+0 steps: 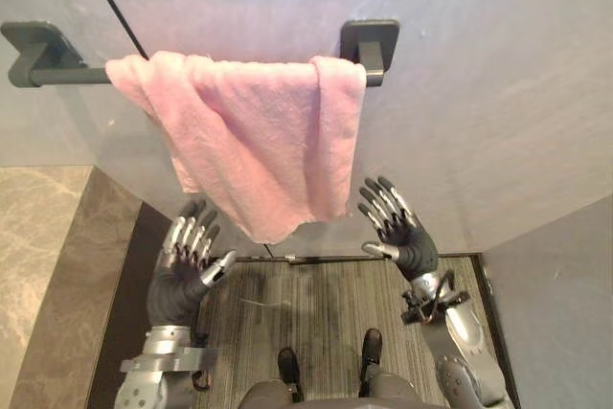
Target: Organize washtable
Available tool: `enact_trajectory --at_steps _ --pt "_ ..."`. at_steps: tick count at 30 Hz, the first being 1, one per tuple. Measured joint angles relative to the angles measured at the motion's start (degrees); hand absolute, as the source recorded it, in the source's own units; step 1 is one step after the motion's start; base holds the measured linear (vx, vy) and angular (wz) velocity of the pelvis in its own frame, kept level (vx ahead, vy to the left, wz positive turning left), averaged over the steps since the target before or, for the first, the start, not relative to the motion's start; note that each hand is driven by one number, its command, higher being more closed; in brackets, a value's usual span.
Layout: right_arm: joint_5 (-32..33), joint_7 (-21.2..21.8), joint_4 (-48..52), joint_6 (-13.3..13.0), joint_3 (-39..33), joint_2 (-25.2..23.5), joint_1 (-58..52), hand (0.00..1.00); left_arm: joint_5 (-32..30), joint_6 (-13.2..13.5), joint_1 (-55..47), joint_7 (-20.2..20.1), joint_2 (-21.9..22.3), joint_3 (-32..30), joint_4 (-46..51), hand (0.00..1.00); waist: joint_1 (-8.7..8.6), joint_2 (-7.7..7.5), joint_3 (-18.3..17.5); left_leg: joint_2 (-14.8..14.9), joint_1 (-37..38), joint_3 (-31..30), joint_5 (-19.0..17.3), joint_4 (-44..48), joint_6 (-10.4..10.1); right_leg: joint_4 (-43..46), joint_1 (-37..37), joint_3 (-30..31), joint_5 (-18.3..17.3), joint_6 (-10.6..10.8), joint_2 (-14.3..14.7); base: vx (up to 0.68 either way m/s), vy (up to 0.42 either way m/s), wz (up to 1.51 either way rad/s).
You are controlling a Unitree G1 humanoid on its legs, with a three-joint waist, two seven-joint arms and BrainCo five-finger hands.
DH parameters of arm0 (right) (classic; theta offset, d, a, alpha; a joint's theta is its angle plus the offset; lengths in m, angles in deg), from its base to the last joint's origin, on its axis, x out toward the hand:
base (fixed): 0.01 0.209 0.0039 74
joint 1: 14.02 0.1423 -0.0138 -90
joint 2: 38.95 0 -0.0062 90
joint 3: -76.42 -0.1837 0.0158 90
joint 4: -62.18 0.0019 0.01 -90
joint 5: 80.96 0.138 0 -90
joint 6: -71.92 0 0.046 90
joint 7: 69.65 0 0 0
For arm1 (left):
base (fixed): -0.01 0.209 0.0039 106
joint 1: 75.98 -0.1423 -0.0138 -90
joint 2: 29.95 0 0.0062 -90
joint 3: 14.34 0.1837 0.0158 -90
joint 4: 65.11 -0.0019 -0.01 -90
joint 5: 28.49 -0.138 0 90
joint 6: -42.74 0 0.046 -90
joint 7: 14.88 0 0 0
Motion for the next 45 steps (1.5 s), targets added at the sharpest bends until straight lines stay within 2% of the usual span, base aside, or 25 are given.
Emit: enact_trajectory --at_steps 4,9,12,18,20,23,41,45 --pt "4.88 0.00 -0.45 -0.30 5.15 0.50 10.14 0.00 6.33 0.37 6.72 0.29 -1.38 -0.47 0.32 0.00 0.28 0.66 -0.91 0.02 -0.07 -0.76 0.07 0.07 -0.01 0.00 0.34 -0.69 0.00 -0.03 -0.04 -0.02 -0.021 0.08" --pt "4.89 -0.75 -8.87 -1.76 7.93 -1.20 21.93 0.00 7.52 2.56 18.56 2.97 -1.42 -0.87 -1.25 0.00 0.49 0.80 -2.03 0.08 0.18 -1.53 0.23 0.36 -0.15 0.00 1.22 -1.58 -0.07 -0.16 -0.06 -0.01 -0.019 0.09" --pt "3.84 -2.35 -15.06 -2.08 8.24 -2.03 26.68 0.00 7.55 3.62 24.99 4.86 -1.39 -1.11 -6.46 0.00 0.89 0.82 -2.06 0.04 0.09 -1.74 0.43 0.27 -0.17 0.00 1.21 -1.79 -0.06 -0.18 -0.11 0.00 -0.009 0.03" --pt "0.73 -4.91 -27.11 -1.12 8.64 -2.27 35.34 0.00 7.61 3.60 34.15 9.49 -1.38 -2.03 -17.55 0.00 1.47 0.83 -2.06 0.01 -0.15 -2.62 1.60 -0.79 -0.34 0.00 1.06 -3.03 -0.11 -0.27 -0.11 0.01 -0.016 0.10" --pt "0.56 -6.29 -31.99 -0.78 7.00 -2.32 39.12 0.00 7.58 3.59 37.70 10.71 -2.86 -3.91 -22.67 0.00 1.63 0.84 -2.05 0.00 -0.32 -2.67 1.61 -0.77 -0.34 0.00 0.94 -3.08 -0.10 -0.28 -0.12 0.00 -0.004 0.02" --pt "0.43 -7.23 -32.08 -0.76 6.05 -1.32 40.42 0.00 7.60 3.58 40.80 11.93 -6.14 -6.17 -26.05 0.00 1.60 0.85 -2.05 -0.10 -1.68 -2.78 1.87 -0.76 -0.21 0.01 -0.35 -3.11 0.08 -0.51 -0.22 0.00 0.000 0.00" --pt "-0.17 -5.96 -26.78 -0.76 1.25 -0.99 36.49 0.00 6.18 3.60 41.91 12.74 -6.12 -10.88 -27.02 0.00 1.47 1.38 -0.59 -0.17 -2.12 -2.24 1.91 -1.45 -0.21 0.01 -1.48 -2.58 0.09 -0.54 -0.13 0.00 -0.001 -0.01" --pt "-0.25 -5.60 -23.82 -0.78 -2.42 -1.31 33.48 0.00 4.38 3.60 35.67 12.12 -3.55 -13.81 -18.03 0.00 1.57 1.38 0.16 -0.11 -2.04 -2.23 1.87 -1.60 -0.22 0.01 -1.48 -2.58 0.09 -0.54 -0.06 0.00 0.000 0.00"
